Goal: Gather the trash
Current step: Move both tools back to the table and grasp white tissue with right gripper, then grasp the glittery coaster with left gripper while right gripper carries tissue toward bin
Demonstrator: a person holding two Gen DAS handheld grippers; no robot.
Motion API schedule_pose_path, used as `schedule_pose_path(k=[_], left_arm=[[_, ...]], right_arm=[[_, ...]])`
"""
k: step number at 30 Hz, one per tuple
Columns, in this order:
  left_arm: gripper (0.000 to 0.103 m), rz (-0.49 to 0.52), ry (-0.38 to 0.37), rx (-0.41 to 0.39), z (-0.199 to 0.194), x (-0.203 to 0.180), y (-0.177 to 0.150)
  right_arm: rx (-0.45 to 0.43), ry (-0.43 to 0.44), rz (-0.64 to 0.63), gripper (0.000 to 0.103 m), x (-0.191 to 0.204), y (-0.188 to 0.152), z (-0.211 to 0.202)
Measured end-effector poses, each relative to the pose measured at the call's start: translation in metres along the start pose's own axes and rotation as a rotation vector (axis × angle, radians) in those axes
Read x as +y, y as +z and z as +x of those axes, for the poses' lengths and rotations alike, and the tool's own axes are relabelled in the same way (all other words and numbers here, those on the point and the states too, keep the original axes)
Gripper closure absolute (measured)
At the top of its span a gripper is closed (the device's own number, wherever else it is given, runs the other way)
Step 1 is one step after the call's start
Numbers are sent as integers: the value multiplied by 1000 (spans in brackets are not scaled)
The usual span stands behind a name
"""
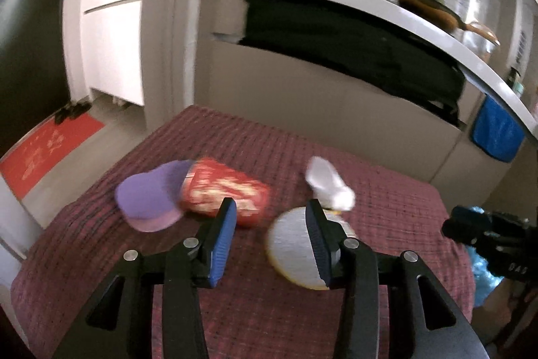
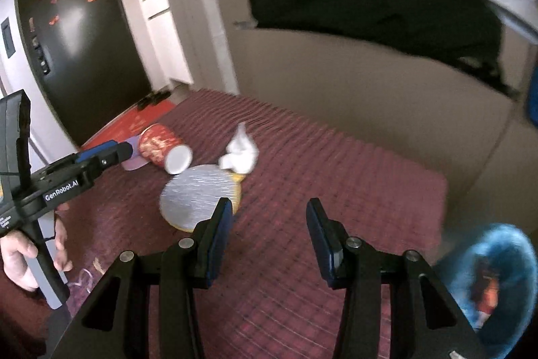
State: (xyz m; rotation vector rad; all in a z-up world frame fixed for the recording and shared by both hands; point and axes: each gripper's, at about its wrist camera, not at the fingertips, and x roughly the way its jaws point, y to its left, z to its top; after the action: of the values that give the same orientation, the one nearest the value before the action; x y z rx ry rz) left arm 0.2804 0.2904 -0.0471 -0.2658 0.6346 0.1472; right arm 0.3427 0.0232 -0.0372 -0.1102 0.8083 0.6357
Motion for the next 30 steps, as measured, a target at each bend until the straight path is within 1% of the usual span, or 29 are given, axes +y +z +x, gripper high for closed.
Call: schedule_pose_path(k=[2, 4, 8, 12, 15, 18, 20, 21, 22, 23, 24, 25, 28, 30], left_arm=[[59, -16, -7, 10, 3, 15, -3], [59, -21, -22, 22, 7, 25, -8], [59, -19, -48, 55, 18, 35, -18], [59, -14, -97, 95, 33, 35, -25], [59, -5, -129, 118, 40, 34, -29], [59, 11, -142, 132, 45, 28, -31], [59, 13, -151, 142, 47, 25, -31], [59, 9, -162, 152, 50, 23, -31], [59, 5, -169, 159, 53, 23, -29], [59, -1, -173, 167, 57, 21, -28], [59, -5, -174, 171, 59, 21, -26], [59, -9, -171, 178, 63, 19, -25], [59, -26, -170, 195, 73, 13, -23], [59, -46, -165, 213, 82, 9, -23]], right_arm=[[28, 24, 6, 59, 9, 3, 20], [47, 24, -3, 59, 18, 7, 39], [60, -22, -74, 59, 32, 17, 70], [55, -52, -171, 60, 46, 31, 100], [61, -56, -172, 61, 46, 41, 119], [85, -96, -156, 62, 42, 48, 145], [108, -81, -133, 62, 37, 50, 157], [127, -59, -116, 67, 34, 50, 161], [151, -28, -93, 77, 30, 49, 165], [170, -5, -75, 83, 26, 48, 167], [176, -4, -65, 84, 23, 46, 165], [165, -22, -67, 85, 20, 44, 158], [124, -35, -66, 86, 9, 34, 128], [105, -16, -33, 86, -3, 27, 106]])
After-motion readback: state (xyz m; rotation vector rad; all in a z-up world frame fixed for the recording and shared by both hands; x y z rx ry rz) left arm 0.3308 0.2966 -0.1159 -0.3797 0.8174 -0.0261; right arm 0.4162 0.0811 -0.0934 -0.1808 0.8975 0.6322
